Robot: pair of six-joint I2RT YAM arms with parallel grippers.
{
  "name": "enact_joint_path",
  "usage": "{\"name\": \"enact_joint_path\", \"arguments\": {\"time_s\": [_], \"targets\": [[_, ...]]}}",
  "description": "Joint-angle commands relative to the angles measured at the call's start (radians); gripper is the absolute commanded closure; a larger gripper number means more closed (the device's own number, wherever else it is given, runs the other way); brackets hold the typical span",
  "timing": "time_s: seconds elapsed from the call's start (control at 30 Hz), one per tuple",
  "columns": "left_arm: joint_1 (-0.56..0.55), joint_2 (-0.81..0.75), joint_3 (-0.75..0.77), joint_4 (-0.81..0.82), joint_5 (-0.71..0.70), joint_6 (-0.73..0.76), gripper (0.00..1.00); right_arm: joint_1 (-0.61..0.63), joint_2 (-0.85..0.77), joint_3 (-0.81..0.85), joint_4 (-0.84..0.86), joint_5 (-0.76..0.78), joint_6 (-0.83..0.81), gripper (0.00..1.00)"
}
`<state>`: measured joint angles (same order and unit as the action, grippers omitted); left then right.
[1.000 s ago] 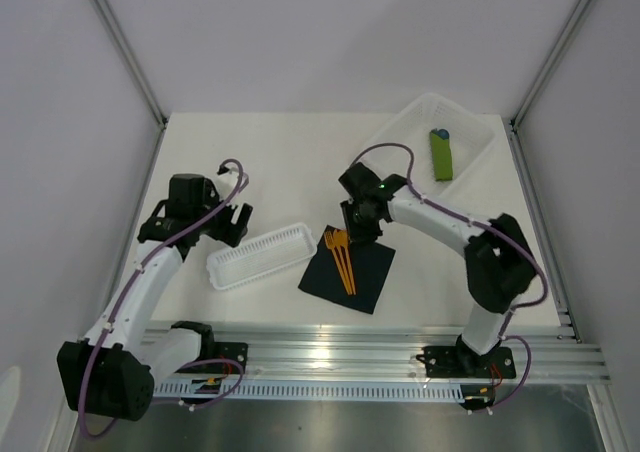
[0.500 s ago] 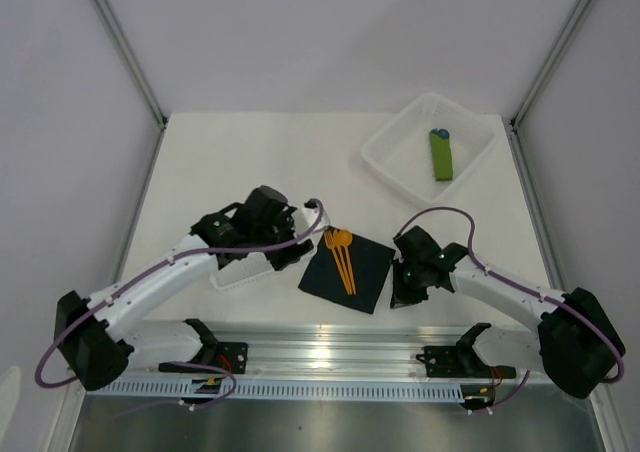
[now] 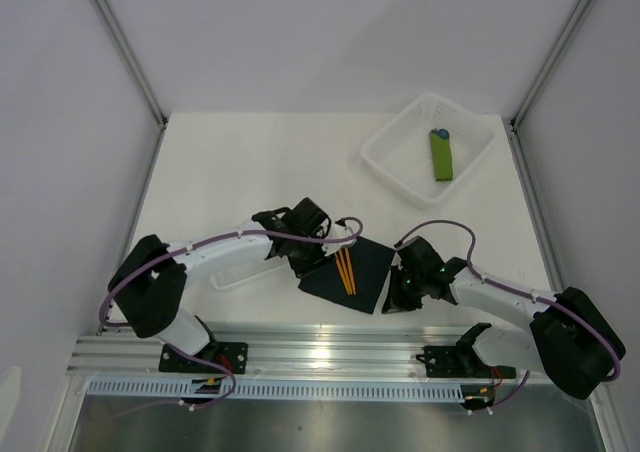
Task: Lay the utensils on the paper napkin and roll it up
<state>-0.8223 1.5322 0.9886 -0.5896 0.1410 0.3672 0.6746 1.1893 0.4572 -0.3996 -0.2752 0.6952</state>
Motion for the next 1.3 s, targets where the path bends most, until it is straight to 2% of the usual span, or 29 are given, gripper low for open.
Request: {"name": "enact_joint_path", "arguments": {"time_s": [0.0,0.23,0.53,0.67,0.8,0.9,1.07,1.27], "targets": [[0.011,0.0,-0.011,0.053,0.006,-0.008,0.51,-0.004,-0.013,-0.022,0.051,0.004,0.029,1.0],[0.1,0.046,-0.044,0.086,-0.024,-0.001,0.51,-0.003,0.004,-0.028,0.085,-0.009,0.035,1.0],[0.137,0.065,-0.039,0.135,-0.107,0.029,0.5,0.016,0.001,-0.048,0.137,-0.03,0.052,1.0],[0.121,0.037,-0.016,0.129,-0.098,0.018,0.5,0.023,0.012,-0.066,0.173,-0.03,0.063,1.0],[0.052,0.008,-0.015,0.125,-0.046,0.022,0.5,0.025,0.012,-0.083,0.185,-0.029,0.07,1.0],[0.028,0.043,-0.002,0.117,-0.009,0.01,0.5,0.026,-0.003,-0.097,0.205,-0.032,0.084,1.0],[0.026,0.1,-0.007,0.137,-0.034,0.009,0.5,0.033,-0.033,-0.092,0.261,-0.061,0.11,1.0],[0.025,0.134,0.002,0.142,-0.032,0.007,0.5,0.056,0.021,-0.043,0.312,-0.068,0.109,1.0]]}}
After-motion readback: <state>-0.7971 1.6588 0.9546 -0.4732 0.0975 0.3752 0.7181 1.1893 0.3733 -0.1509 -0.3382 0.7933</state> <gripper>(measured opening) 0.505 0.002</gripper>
